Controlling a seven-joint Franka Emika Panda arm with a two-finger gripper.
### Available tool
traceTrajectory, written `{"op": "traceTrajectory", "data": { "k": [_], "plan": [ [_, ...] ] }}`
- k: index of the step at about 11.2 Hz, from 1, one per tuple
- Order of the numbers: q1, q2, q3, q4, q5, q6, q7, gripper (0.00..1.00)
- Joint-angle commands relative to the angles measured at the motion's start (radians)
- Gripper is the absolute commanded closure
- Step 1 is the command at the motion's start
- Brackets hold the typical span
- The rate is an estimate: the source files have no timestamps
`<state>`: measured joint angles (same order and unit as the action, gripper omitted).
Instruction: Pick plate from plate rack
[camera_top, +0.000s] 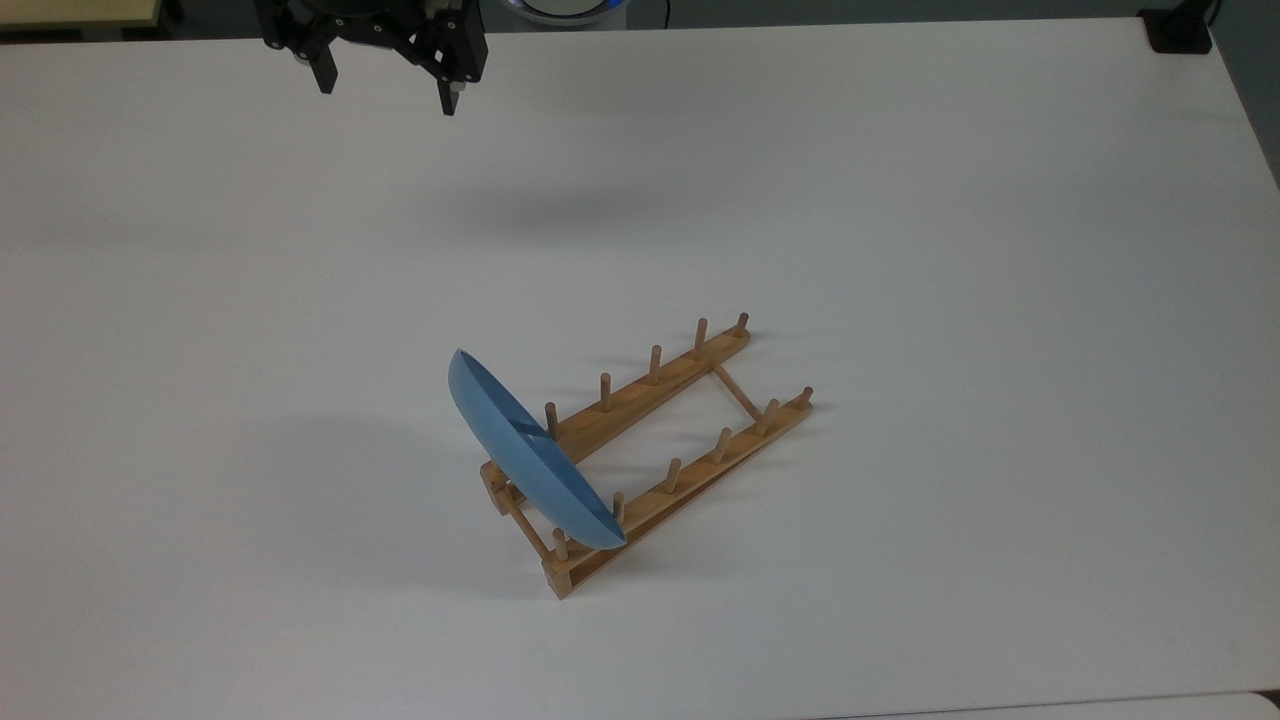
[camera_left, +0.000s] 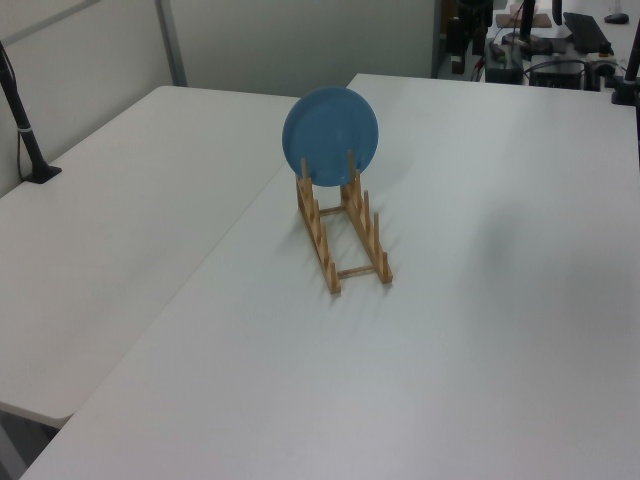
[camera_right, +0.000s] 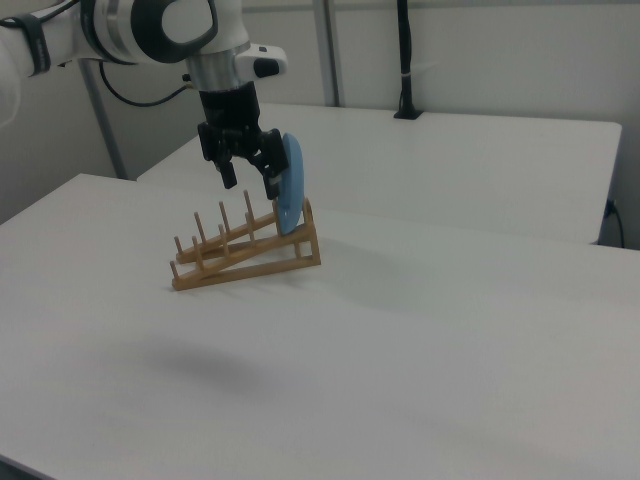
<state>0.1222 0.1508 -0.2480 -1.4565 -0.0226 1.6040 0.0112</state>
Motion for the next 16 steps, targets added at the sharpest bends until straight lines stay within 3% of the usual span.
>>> {"op": "traceTrajectory", "data": {
  "k": [1, 3, 5, 7, 10, 13, 16],
  "plan": [
    [0.002, -0.01, -0.008, -0.01, 0.003, 0.086, -0.043, 0.06],
    [0.01, -0.008, -0.004, 0.002, 0.001, 0.128, -0.048, 0.07],
    [0.029, -0.004, 0.004, -0.007, 0.004, 0.335, -0.047, 0.1],
    [0.075, 0.039, 0.003, -0.001, -0.02, 0.439, -0.045, 0.1],
    [0.138, 0.114, 0.003, 0.001, -0.137, 0.592, -0.039, 0.12],
    [0.146, 0.199, -0.001, 0.04, -0.167, 0.675, -0.037, 0.19],
    [0.146, 0.308, -0.001, 0.143, -0.206, 0.686, -0.022, 0.31]
  ]
}}
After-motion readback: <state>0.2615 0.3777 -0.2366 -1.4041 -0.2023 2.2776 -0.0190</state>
